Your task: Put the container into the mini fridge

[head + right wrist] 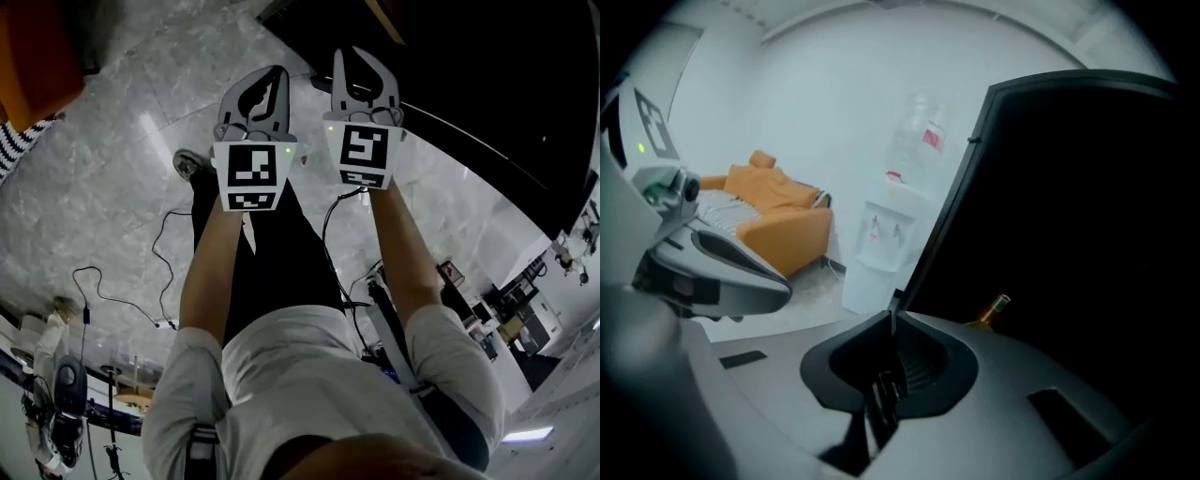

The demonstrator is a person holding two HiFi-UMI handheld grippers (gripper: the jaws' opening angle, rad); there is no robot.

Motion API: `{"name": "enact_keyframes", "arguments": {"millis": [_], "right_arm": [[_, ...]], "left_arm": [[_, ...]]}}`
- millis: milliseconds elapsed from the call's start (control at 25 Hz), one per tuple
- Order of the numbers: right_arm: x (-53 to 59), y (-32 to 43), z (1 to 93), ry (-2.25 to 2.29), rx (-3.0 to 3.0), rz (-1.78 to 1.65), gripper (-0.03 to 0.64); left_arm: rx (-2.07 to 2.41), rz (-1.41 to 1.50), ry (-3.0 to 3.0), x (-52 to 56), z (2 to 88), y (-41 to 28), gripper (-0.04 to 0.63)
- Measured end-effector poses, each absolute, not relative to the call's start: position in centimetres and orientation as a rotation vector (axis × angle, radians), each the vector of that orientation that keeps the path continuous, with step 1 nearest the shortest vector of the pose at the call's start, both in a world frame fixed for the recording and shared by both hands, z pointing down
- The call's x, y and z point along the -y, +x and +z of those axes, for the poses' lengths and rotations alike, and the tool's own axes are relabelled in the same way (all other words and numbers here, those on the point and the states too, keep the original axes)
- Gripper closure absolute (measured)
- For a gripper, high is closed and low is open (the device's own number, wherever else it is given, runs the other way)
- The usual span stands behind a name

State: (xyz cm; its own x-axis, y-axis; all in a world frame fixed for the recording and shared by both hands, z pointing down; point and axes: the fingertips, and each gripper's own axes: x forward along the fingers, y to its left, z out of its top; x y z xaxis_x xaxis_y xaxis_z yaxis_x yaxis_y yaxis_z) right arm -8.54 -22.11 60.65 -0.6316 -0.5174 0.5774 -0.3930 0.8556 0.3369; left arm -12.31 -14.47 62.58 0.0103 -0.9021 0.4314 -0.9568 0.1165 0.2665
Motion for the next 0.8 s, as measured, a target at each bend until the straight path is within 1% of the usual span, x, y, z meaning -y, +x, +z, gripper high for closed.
{"name": "enact_keyframes", "arguments": {"millis": [120, 280, 560, 800], "right_arm": [[19.0, -9.3, 58.7, 0.677, 2.421, -0.062, 0.572], [15.0, -9.9, 56.7, 0.744, 2.474, 0.07, 0.578], [8.4, -10.9, 47.4, 0.756, 2.617, 0.211, 0.58], [5.6, -13.8, 38.7, 0.819, 2.727, 0.052, 0.58]], "left_arm": [[1.917, 0.152, 1.772, 12.3, 61.3, -13.9, 0.583], [1.93, 0.162, 1.764, 8.6, 59.7, -15.9, 0.583], [1.976, 0.101, 1.753, 3.6, 51.2, -18.5, 0.583], [2.045, 0.075, 1.818, 1.1, 43.0, -20.5, 0.583]]}}
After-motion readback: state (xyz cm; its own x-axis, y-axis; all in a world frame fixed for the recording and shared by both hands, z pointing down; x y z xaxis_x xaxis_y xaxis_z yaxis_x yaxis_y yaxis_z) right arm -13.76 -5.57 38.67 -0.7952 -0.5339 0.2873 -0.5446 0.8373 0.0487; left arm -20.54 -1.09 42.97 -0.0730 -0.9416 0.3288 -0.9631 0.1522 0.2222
